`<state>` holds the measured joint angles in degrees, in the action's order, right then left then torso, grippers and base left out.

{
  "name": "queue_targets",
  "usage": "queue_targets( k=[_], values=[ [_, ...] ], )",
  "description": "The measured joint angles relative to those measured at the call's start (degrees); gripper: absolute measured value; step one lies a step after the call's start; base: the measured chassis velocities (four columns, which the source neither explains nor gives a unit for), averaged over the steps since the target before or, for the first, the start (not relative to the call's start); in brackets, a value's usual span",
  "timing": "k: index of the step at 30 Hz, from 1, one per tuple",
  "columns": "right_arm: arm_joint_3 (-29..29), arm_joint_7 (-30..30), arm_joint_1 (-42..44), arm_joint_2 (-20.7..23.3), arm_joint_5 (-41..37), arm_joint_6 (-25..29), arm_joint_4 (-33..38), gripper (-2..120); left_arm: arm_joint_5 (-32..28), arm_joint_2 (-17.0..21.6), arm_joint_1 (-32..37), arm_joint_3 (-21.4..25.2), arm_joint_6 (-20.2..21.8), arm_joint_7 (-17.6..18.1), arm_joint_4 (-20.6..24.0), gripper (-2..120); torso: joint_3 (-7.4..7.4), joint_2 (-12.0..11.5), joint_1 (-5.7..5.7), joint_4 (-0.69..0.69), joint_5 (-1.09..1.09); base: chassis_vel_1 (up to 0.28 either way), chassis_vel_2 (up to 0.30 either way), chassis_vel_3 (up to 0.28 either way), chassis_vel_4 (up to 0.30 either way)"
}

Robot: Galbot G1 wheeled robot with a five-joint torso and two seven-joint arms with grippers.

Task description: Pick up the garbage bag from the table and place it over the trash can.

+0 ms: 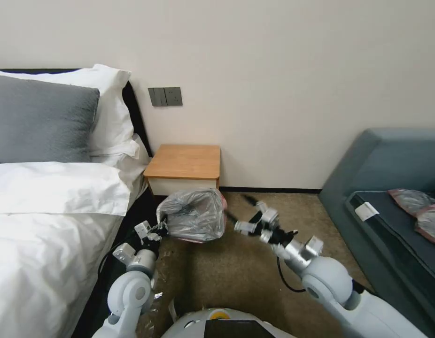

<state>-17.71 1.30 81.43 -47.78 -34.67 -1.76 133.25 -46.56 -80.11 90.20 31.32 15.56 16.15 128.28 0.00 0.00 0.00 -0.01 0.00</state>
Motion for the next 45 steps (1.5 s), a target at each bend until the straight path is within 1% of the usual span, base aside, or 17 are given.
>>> queue_targets(
  k=[1,2,4,5,7,8,9,10,12,16,21,31,36,43,44,45],
  values=[
    [0.1,-1.9,0.0,-1.1,-2.9,-1.1,-0.3,96,0.0,0.1,0.0,-0.1,-0.1,-0.1,0.0,3,0.0,0.0,0.0,0.0,0.0,0.0,0.0,0.0,0.0],
    [0.1,-3.0,-0.2,-2.6,-7.6,-1.8,-1.2,99,0.0,0.1,0.0,-0.2,-0.2,-0.2,0.0,3,0.0,0.0,0.0,0.0,0.0,0.0,0.0,0.0,0.0],
    [0.3,-3.2,-0.7,-4.8,-13.5,-2.2,-2.2,100,0.2,0.1,0.0,-0.4,-0.2,-0.2,0.0,3,0.0,0.0,0.0,0.01,0.0,0.0,0.0,0.0,0.0],
    [0.3,-3.2,-0.7,-4.8,-13.5,-2.2,-2.2,100,0.2,0.1,0.0,-0.4,-0.2,-0.2,0.0,3,0.0,0.0,0.0,0.01,0.0,0.0,0.0,0.0,0.0],
    [0.6,-3.1,-0.9,-6.2,-16.5,-2.3,-2.8,100,0.4,0.1,-0.1,-0.6,-0.2,-0.2,0.0,3,0.0,0.0,0.0,0.02,-0.01,0.0,0.0,0.0,0.0],
    [1.0,-2.4,-1.2,-7.9,-19.6,-2.3,-3.3,100,0.5,0.1,-0.4,-0.8,-0.2,-0.3,-0.1,3,0.0,0.0,0.0,-0.01,-0.01,0.0,0.0,0.0,0.0],
    [1.4,-2.2,-1.6,-9.0,-21.7,-2.6,-3.5,100,0.5,0.1,-0.4,-0.8,-0.3,-0.5,-0.2,3,0.0,0.0,0.0,0.0,-0.01,0.0,0.0,0.0,0.0],
    [1.4,-2.2,-1.6,-9.0,-21.7,-2.6,-3.5,100,0.5,0.1,-0.4,-0.8,-0.3,-0.5,-0.2,3,0.0,0.0,0.0,0.0,-0.01,0.0,0.0,0.0,0.0],
    [2.2,-1.9,-2.5,-10.7,-26.0,-4.0,-4.1,100,0.6,0.2,-0.3,-0.8,-0.4,-1.0,-0.2,3,0.0,0.0,0.0,0.02,-0.01,0.0,0.0,0.0,0.0],
    [2.5,-0.4,-3.3,-12.2,-29.7,-4.7,-6.0,100,0.7,0.1,-0.4,-0.8,-0.5,-1.7,-0.3,3,0.0,0.0,0.0,0.01,0.0,0.0,0.0,0.0,0.0],
    [3.1,2.7,-3.8,-14.0,-31.6,-4.6,-8.8,100,0.7,0.1,-0.5,-0.8,-0.6,-2.4,-0.4,3,0.0,0.0,0.0,0.01,0.0,0.0,0.0,0.0,0.0],
    [4.4,7.7,-4.5,-16.5,-32.2,-4.2,-11.0,100,0.7,-0.2,0.1,-0.8,-0.8,-2.5,-0.3,3,0.0,0.0,0.0,0.01,-0.01,0.0,0.0,0.0,0.0],
    [4.6,8.8,-4.9,-16.9,-31.7,-4.0,-12.5,100,0.7,-0.1,0.7,-0.8,-0.9,-2.6,0.3,3,0.0,0.0,0.0,0.01,0.0,0.0,0.0,0.0,0.0],
    [5.1,9.6,-5.1,-17.1,-31.3,-3.8,-12.9,100,0.6,-0.2,0.6,-0.9,-0.9,-2.6,0.4,3,0.0,0.0,0.0,0.01,0.0,0.0,0.0,0.0,0.0],
    [5.2,9.7,-5.1,-17.2,-31.3,-3.8,-12.9,100,0.6,-0.3,0.6,-1.0,-0.9,-2.6,0.4,3,0.0,0.0,0.0,0.01,0.0,0.0,0.0,0.0,0.0],
    [5.3,9.9,-5.2,-17.2,-31.2,-3.7,-13.0,96,0.6,-0.3,0.6,-1.0,-0.9,-2.6,0.3,3,0.0,0.0,0.0,0.01,0.0,0.0,0.0,0.0,0.0]
  ],
)
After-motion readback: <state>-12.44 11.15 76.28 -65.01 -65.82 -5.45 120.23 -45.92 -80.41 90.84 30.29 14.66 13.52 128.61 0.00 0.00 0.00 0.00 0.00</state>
